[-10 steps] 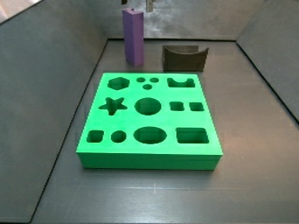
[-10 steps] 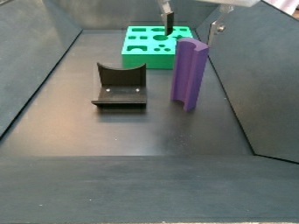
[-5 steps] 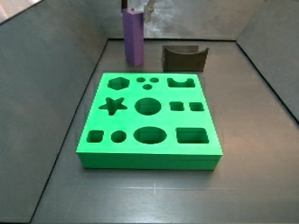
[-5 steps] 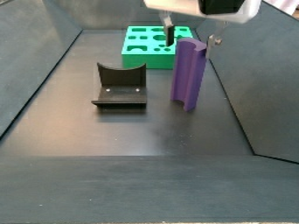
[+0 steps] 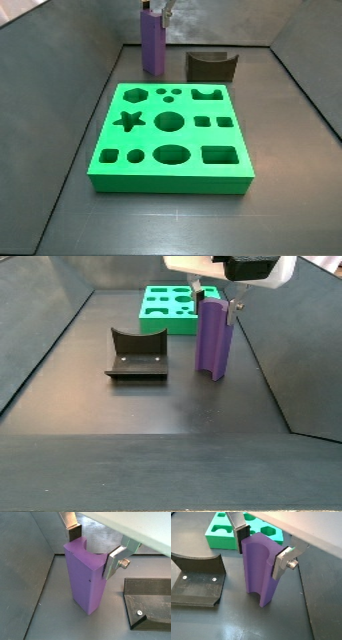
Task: Pick up the arch object. Move up. Move to above the board. Insert the arch object.
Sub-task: Pick up the arch object, then move up.
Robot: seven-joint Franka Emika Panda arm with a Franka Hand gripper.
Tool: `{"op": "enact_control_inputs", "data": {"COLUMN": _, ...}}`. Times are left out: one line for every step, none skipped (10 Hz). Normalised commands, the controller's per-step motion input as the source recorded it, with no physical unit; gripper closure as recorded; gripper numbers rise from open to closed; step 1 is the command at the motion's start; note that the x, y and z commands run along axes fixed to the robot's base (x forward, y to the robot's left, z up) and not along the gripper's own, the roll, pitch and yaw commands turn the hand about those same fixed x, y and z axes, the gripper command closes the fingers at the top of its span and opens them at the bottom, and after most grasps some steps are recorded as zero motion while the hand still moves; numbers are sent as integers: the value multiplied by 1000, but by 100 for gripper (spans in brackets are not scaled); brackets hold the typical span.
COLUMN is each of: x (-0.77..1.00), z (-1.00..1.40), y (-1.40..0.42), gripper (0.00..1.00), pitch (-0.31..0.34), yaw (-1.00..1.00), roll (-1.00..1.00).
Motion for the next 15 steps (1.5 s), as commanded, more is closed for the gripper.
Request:
{"op": "enact_control_inputs", "data": {"x": 0, "z": 0, "y": 0, "gripper": 100, "pitch": 0, "yaw": 0, "roll": 0}}
{"op": "enact_control_inputs", "data": {"x": 0, "z": 0, "y": 0, "gripper": 100, "pitch": 0, "yaw": 0, "roll": 0}}
{"op": "enact_control_inputs", "data": {"x": 0, "z": 0, "y": 0, "gripper": 100, "pitch": 0, "yaw": 0, "roll": 0}}
{"op": "enact_control_inputs", "data": {"x": 0, "z": 0, "y": 0, "gripper": 100, "pitch": 0, "yaw": 0, "roll": 0}}
{"op": "enact_control_inputs", "data": {"x": 0, "z": 0, "y": 0, "gripper": 100, "pitch": 0, "yaw": 0, "roll": 0}}
{"op": "enact_control_inputs", "data": {"x": 0, "z": 0, "y": 0, "gripper": 100, "pitch": 0, "yaw": 0, "roll": 0}}
{"op": "enact_control_inputs", "data": {"x": 0, "z": 0, "y": 0, "gripper": 100, "pitch": 0, "yaw": 0, "roll": 0}}
{"op": "enact_control_inputs", "data": {"x": 0, "z": 0, "y": 0, "gripper": 100, "pitch": 0, "yaw": 0, "roll": 0}}
{"op": "enact_control_inputs", "data": {"x": 0, "z": 0, "y": 0, "gripper": 100, "pitch": 0, "yaw": 0, "roll": 0}}
{"op": "enact_control_inputs", "data": {"x": 0, "z": 0, "y": 0, "gripper": 100, "pitch": 0, "yaw": 0, "roll": 0}}
{"op": "enact_control_inputs", "data": {"x": 0, "z": 833, "y": 0, "gripper": 100, "pitch": 0, "yaw": 0, "roll": 0}}
{"op": "enact_control_inputs", "data": {"x": -102, "z": 757, "y": 87, "gripper": 100, "pitch": 62, "yaw": 37, "roll": 0}}
{"op": "enact_control_inputs", "data": {"x": -91, "z": 639, "y": 64, "gripper": 100, "pitch": 73, "yaw": 24, "roll": 4}}
{"op": "enact_control_inputs", "data": {"x": -47, "z": 435, "y": 33, "gripper": 100, "pitch": 67, "yaw": 7, "roll": 14}}
{"op": "enact_control_inputs", "data": {"x": -29, "z": 324, "y": 29, "gripper": 100, "pitch": 68, "yaw": 2, "roll": 19}}
